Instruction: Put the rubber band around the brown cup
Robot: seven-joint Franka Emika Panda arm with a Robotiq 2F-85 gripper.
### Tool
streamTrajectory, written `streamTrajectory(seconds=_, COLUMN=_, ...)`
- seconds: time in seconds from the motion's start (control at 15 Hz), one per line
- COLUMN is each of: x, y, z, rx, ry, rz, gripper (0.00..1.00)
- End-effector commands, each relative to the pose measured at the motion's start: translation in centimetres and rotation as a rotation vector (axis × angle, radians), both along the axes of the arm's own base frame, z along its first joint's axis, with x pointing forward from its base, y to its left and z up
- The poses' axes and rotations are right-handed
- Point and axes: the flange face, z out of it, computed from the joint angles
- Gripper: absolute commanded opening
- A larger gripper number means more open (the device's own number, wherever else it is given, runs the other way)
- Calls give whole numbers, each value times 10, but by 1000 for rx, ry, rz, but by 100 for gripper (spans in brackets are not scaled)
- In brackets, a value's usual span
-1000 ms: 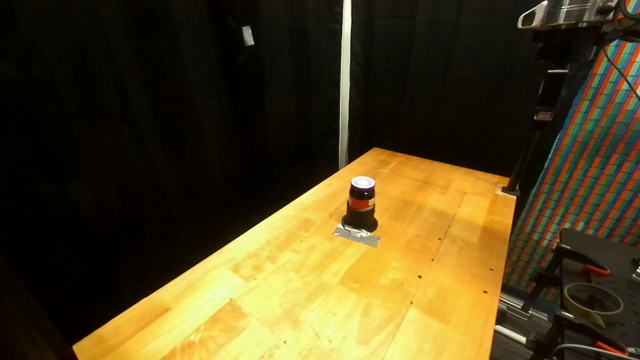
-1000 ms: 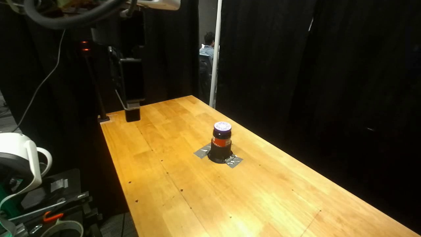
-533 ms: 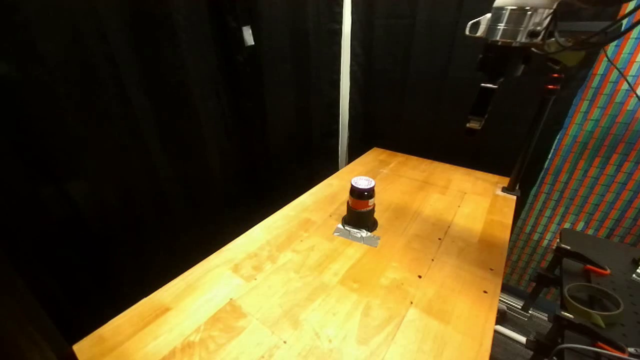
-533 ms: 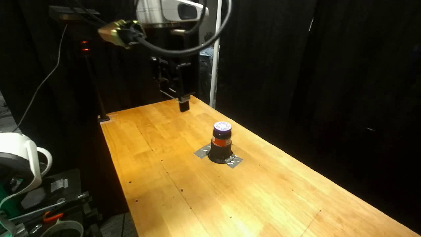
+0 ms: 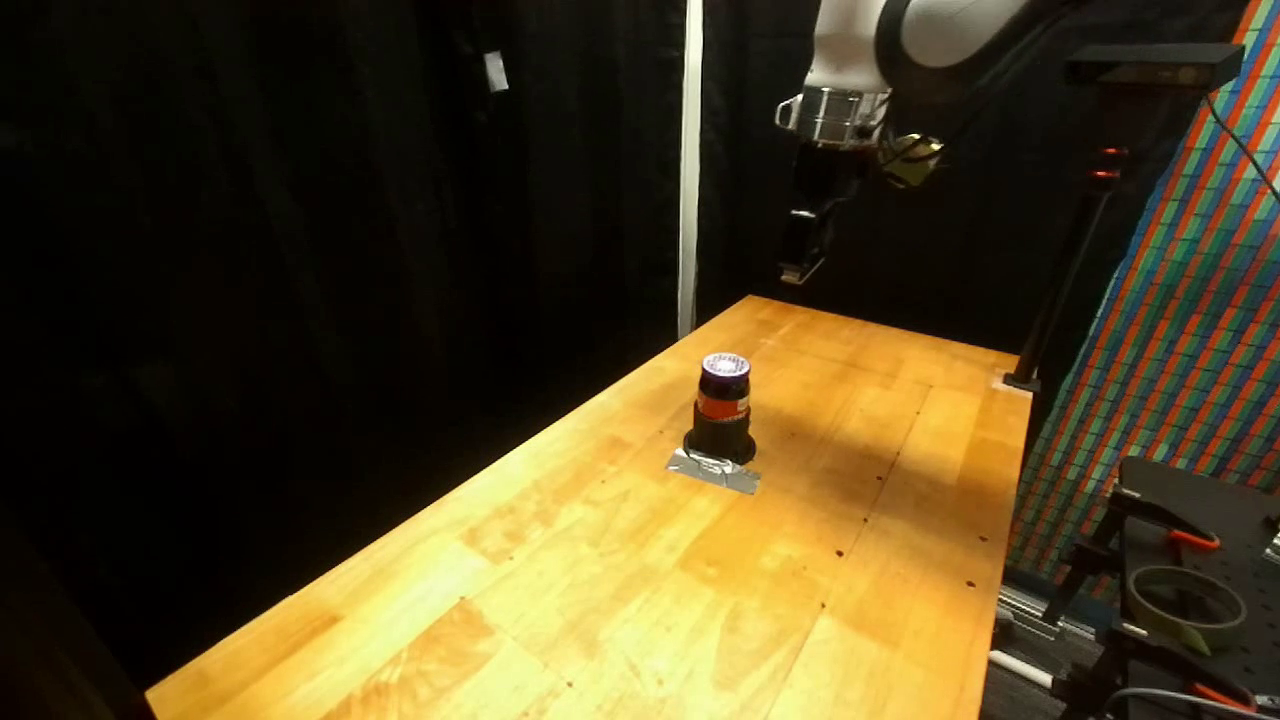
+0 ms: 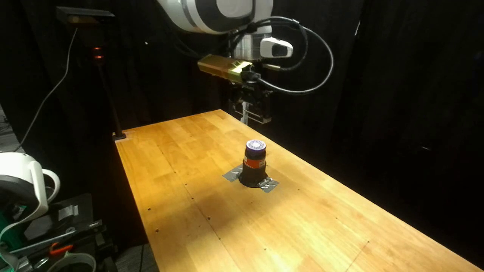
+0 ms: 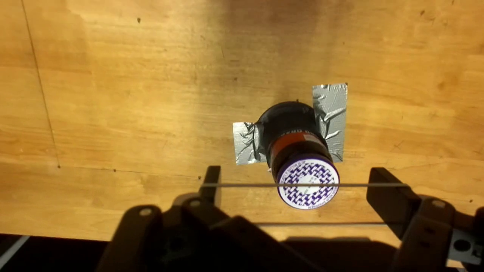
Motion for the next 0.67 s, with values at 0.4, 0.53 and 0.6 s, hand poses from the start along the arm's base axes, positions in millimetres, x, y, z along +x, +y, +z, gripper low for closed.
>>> streamTrajectory(seconds=0.4, x=119, y=37, z=-63, rx=6, ry=105, rz=34, gripper=100)
streamTrajectory(seconds=0.53, x=134, y=46, z=-73, rx=2, ry=118, rz=49, gripper=100)
streamTrajectory(seconds=0.6, x=140, y=50, z=-78, rx=-5, ry=132, rz=48, gripper=100)
